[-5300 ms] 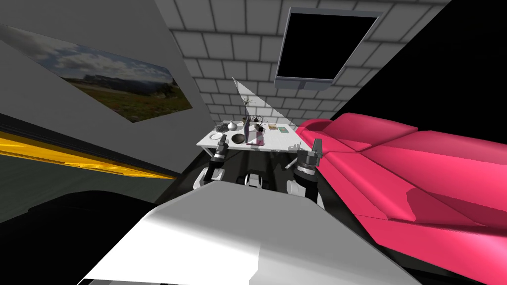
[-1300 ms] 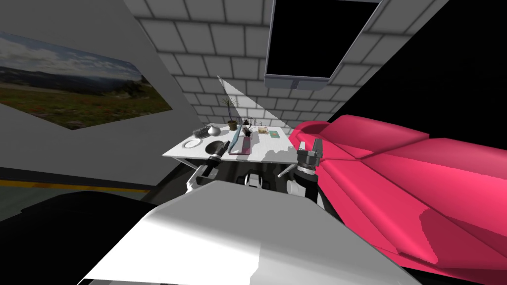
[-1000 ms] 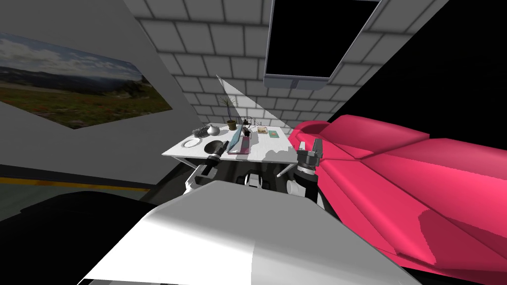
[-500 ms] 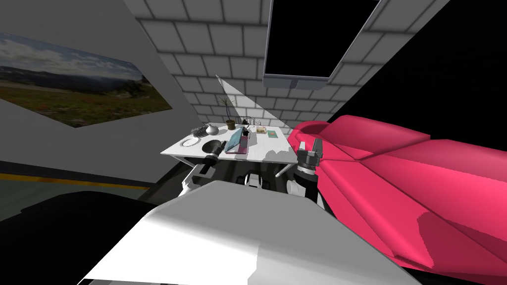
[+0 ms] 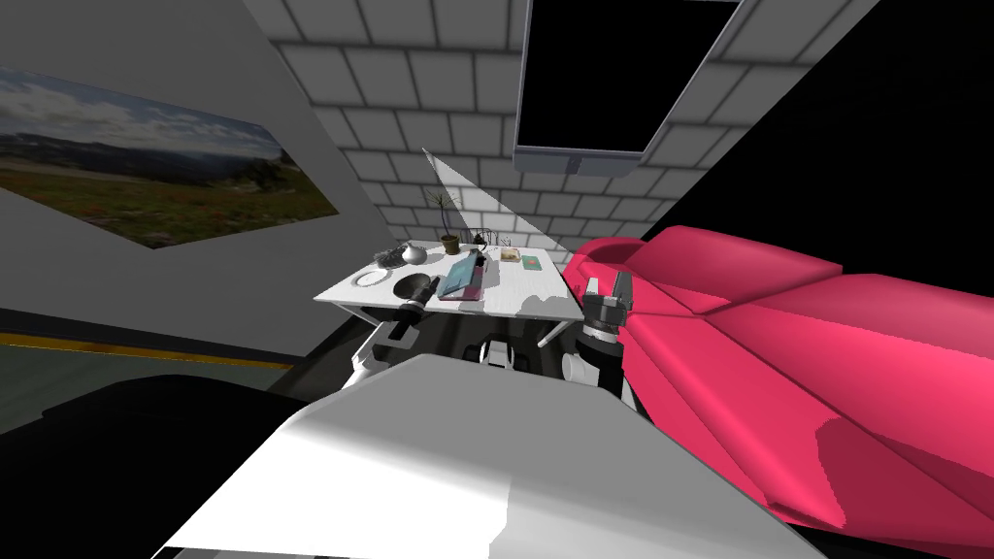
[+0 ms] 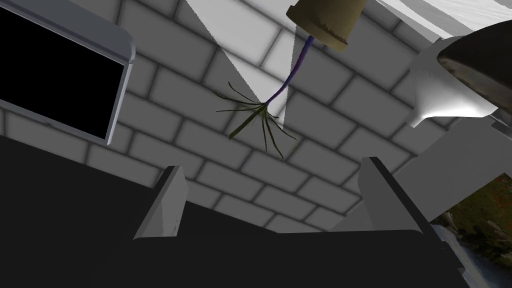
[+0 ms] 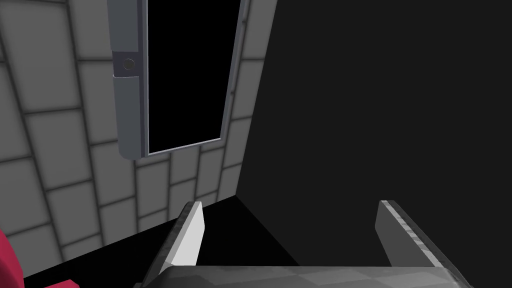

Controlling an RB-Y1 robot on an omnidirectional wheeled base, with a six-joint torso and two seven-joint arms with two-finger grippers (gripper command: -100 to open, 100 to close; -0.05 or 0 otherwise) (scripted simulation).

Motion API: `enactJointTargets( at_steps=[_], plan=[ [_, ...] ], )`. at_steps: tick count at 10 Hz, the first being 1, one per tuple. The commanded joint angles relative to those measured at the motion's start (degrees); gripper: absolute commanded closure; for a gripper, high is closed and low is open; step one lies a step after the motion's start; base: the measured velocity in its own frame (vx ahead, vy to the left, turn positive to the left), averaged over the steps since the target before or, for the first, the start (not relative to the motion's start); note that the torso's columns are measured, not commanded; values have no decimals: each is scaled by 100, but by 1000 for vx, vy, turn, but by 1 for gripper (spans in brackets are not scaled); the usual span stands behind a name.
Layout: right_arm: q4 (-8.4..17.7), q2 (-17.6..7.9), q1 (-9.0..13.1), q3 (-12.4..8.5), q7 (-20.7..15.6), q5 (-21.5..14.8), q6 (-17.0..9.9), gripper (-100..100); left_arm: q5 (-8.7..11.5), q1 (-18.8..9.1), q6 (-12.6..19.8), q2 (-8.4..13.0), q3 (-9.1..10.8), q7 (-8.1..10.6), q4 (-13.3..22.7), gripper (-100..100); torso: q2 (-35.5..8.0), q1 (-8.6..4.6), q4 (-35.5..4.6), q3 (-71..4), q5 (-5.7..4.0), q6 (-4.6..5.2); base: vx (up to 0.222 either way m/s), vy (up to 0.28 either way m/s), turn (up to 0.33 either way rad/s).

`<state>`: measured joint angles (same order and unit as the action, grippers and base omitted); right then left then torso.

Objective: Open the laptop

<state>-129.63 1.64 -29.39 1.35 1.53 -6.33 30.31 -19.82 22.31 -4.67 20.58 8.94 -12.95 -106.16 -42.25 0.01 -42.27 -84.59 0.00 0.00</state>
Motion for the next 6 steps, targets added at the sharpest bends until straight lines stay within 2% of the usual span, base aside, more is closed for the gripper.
enactJointTargets(
  at_steps=[1,2,6],
  plan=[
    [0,0,0,0,0,0,0,0,0,1,18,1,2,3,1,-100,-3,8,-1,2,1,0,0,-5,0],
    [0,-1,0,0,0,0,0,0,54,126,225,124,21,80,-286,-100,-4,10,-1,3,3,0,10,-2,-31],
    [0,-1,0,-1,0,0,0,0,163,376,641,370,60,234,-870,-100,-3,-2,-1,2,-1,0,15,4,-22]
  ],
)
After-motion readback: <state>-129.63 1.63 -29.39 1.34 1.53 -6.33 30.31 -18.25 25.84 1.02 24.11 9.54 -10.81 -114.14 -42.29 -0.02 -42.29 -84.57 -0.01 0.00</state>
